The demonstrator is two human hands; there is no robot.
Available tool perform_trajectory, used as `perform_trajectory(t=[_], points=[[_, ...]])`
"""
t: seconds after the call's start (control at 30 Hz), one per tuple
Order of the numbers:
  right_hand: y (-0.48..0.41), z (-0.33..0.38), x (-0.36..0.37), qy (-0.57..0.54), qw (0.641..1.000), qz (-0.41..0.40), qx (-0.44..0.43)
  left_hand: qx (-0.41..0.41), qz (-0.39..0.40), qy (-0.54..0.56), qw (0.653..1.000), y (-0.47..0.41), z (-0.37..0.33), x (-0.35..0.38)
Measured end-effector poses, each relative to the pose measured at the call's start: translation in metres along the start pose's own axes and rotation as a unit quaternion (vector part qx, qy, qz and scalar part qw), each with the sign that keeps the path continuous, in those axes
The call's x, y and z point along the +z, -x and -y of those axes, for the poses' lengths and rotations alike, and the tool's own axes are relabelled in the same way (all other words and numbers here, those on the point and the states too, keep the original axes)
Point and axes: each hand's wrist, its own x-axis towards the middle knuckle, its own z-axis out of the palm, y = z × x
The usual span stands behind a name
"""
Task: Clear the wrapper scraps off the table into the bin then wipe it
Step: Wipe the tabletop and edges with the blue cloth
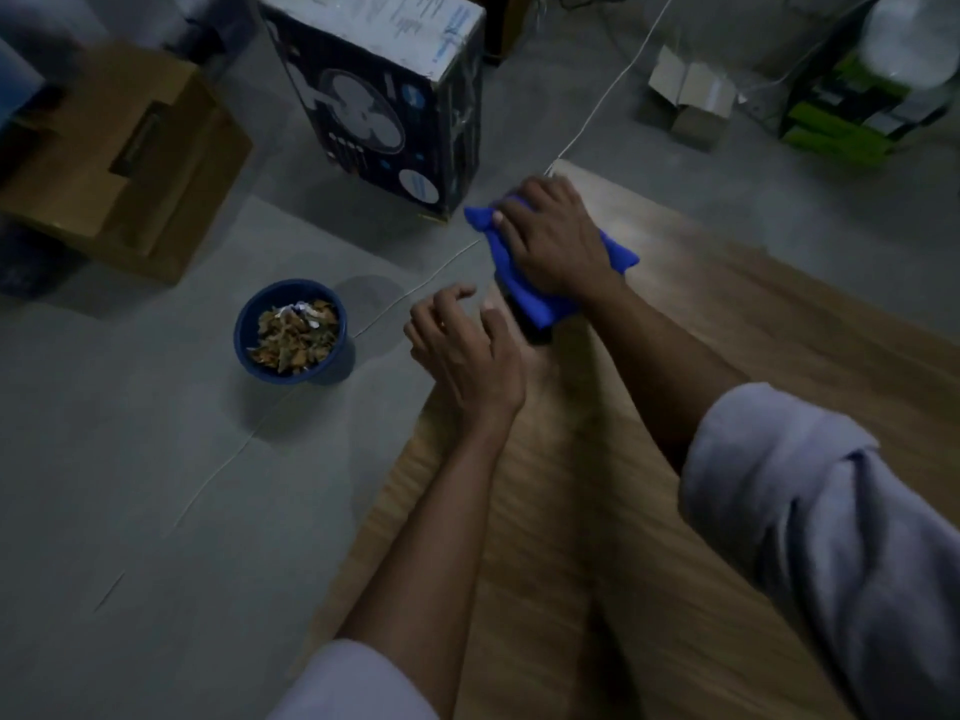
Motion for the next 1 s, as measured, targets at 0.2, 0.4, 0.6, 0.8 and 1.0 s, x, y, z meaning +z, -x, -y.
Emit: perform_trajectory(t=[0.2,0.4,0.6,0.8,1.0], points=[[0.079,0.050,-0.012,-0.118,0.986,0.089,-0.080,-0.064,-0.022,-0.017,0.998,-0.029,-0.030,0.014],[0.069,0.025,0.003,-0.139,0.979,0.032,-0.146,-0.132,-0.015,-0.051,0.990,-0.028,-0.045,0.028],[-0.024,-0.060,0.003,-0.052,0.992,-0.063,0.094,0.037,0.005,-0.016,0.999,-0.028,-0.038,0.079],[-0.010,-0.048,0.007,-0.018,0.981,-0.095,0.167,0.116,0.101,0.055,0.987,-0.050,-0.050,0.113],[0.083,-0.133,-0.022,0.053,0.951,-0.094,0.291,0.244,0.203,-0.179,0.931,-0.049,-0.037,0.122]])
